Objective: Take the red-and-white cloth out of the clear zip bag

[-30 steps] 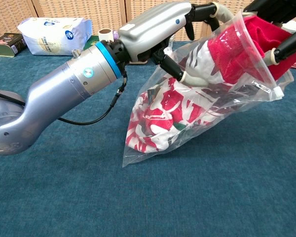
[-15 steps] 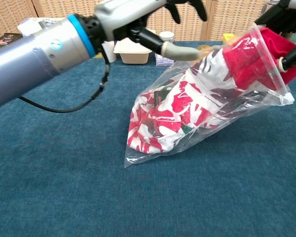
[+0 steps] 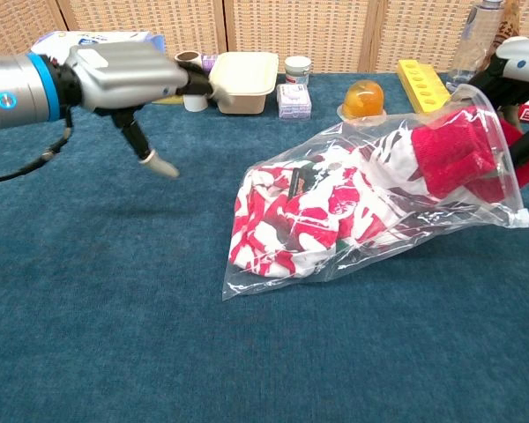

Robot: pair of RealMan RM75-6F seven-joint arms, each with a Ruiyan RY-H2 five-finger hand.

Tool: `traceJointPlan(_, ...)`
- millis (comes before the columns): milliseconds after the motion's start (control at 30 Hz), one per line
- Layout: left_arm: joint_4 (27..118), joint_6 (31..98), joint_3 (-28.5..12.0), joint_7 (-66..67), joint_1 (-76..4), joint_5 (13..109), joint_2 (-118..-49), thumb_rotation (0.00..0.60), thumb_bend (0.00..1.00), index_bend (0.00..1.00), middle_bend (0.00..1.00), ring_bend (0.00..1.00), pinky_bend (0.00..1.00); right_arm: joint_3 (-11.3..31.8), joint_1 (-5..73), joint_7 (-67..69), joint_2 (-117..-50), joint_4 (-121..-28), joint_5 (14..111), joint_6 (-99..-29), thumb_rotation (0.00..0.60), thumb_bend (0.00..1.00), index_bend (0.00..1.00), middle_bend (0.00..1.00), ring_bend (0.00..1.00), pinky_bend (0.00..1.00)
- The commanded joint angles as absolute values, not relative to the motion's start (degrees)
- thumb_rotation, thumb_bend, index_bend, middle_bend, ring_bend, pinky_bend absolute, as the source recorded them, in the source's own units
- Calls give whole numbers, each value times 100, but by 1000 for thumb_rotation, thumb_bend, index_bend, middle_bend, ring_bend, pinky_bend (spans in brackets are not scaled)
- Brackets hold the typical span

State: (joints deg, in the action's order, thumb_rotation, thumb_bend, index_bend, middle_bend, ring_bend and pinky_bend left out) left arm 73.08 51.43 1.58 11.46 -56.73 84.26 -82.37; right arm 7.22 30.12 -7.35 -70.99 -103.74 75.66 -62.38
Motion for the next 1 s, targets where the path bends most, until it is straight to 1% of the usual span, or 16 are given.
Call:
traceJointPlan(33, 7269, 4699, 155, 1473, -5681, 8101, -8186, 514, 91, 104, 173, 64, 229, 712, 3045, -746, -7179, -10308, 7543, -6183, 600, 310, 727, 594, 697, 620)
traceJointPlan(133, 7032, 4624, 66, 1425, -5719, 8100, -8429, 517, 92, 105, 164, 55, 226, 708, 3067, -753, -7244, -10267, 7529, -6148, 600, 310, 727, 594, 697, 620)
traceJointPlan(267, 6622, 4760, -7, 1127, -5743, 8318, -8817, 519, 97, 105, 162, 52, 227, 707, 3072, -758, -7278, -10243, 7524, -6145, 600, 310, 727, 594, 696, 619)
traceJointPlan(467, 6089, 4811, -52, 763, -5832, 8560, -9272, 513, 144, 134, 162, 52, 226, 701, 3073, -734, -7269, -10240, 7534, -6132, 600, 310, 728, 594, 696, 619)
traceJointPlan(533, 5828, 4704, -101, 648, -5953, 8617, -9558, 516, 164, 148, 162, 52, 227, 696, 3066, -713, -7252, -10255, 7552, -6138, 600, 310, 728, 594, 696, 619)
traceJointPlan(667, 5464, 4665, -125, 446, -6058, 8733, -9873, 519, 223, 214, 162, 52, 226, 683, 3050, -697, -7222, -10268, 7560, -6143, 600, 309, 728, 594, 695, 619)
traceJointPlan(733, 5319, 4649, -127, 389, -6109, 8789, -9987, 535, 258, 254, 162, 53, 226, 681, 3041, -678, -7211, -10269, 7558, -6147, 600, 308, 728, 594, 695, 619)
traceJointPlan(767, 5232, 4638, -127, 350, -6135, 8819, -10051, 557, 282, 279, 162, 53, 226, 680, 3037, -677, -7201, -10267, 7557, -6149, 600, 308, 728, 594, 695, 618)
traceJointPlan(867, 5031, 4544, -137, 252, -6204, 8841, -10191, 588, 335, 323, 162, 52, 226, 679, 3018, -652, -7163, -10280, 7556, -6164, 600, 308, 728, 595, 695, 618)
traceJointPlan(933, 4944, 4491, -141, 191, -6239, 8850, -10245, 599, 359, 364, 162, 52, 228, 675, 3005, -646, -7148, -10284, 7562, -6178, 600, 307, 728, 595, 695, 617)
traceJointPlan(1000, 4894, 4468, -137, 146, -6259, 8865, -10278, 600, 392, 430, 162, 53, 239, 675, 2998, -630, -7133, -10293, 7570, -6184, 600, 307, 728, 594, 695, 617)
